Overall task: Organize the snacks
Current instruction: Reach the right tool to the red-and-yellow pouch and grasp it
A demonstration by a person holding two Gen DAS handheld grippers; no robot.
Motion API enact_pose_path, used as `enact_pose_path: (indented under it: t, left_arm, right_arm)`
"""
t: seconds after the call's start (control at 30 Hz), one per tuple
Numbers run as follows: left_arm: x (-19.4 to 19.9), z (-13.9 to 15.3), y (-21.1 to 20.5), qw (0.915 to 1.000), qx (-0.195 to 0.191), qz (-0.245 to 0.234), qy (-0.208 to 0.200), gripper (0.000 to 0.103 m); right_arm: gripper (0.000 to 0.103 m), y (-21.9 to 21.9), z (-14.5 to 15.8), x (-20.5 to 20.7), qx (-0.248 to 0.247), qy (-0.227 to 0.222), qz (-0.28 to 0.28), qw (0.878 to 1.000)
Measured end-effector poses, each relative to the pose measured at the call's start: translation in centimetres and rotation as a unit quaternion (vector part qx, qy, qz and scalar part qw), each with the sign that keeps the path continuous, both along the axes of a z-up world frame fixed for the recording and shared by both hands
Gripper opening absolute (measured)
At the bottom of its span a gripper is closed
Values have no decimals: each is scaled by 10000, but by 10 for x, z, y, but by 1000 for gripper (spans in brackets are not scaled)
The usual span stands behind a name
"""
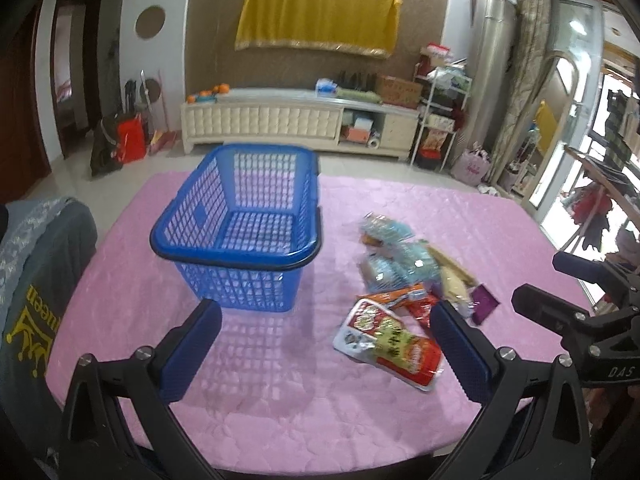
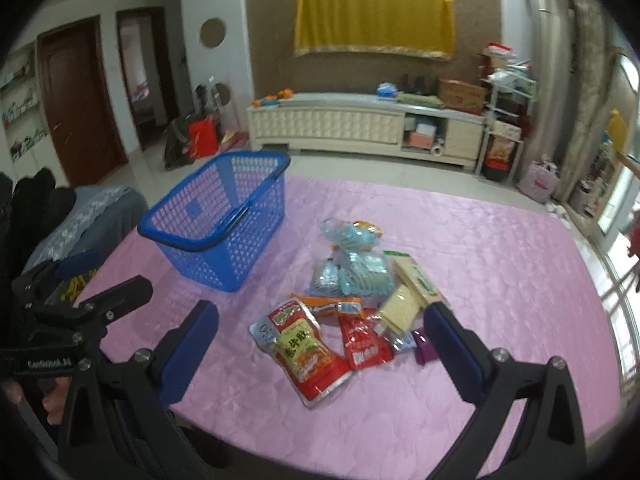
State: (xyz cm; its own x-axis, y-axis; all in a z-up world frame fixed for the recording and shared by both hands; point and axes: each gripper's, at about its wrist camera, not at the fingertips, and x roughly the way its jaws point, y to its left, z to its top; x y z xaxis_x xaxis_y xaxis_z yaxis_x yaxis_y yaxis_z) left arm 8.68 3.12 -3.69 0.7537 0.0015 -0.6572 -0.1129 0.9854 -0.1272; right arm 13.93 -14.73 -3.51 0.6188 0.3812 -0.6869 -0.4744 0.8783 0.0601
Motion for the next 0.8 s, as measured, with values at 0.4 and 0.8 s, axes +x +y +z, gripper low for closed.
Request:
enact_pose_path:
  t: [0.4,0.8]
  left_arm:
    - [26,-75,35,9901,-452,369,1275,103]
    - [36,-119,21,9797,-543,202,1918,103]
  right_arm:
    - [103,49,-81,40,-749,715,1320,9858]
    - [91,73,-142,57,-1549,1156,2378,9519]
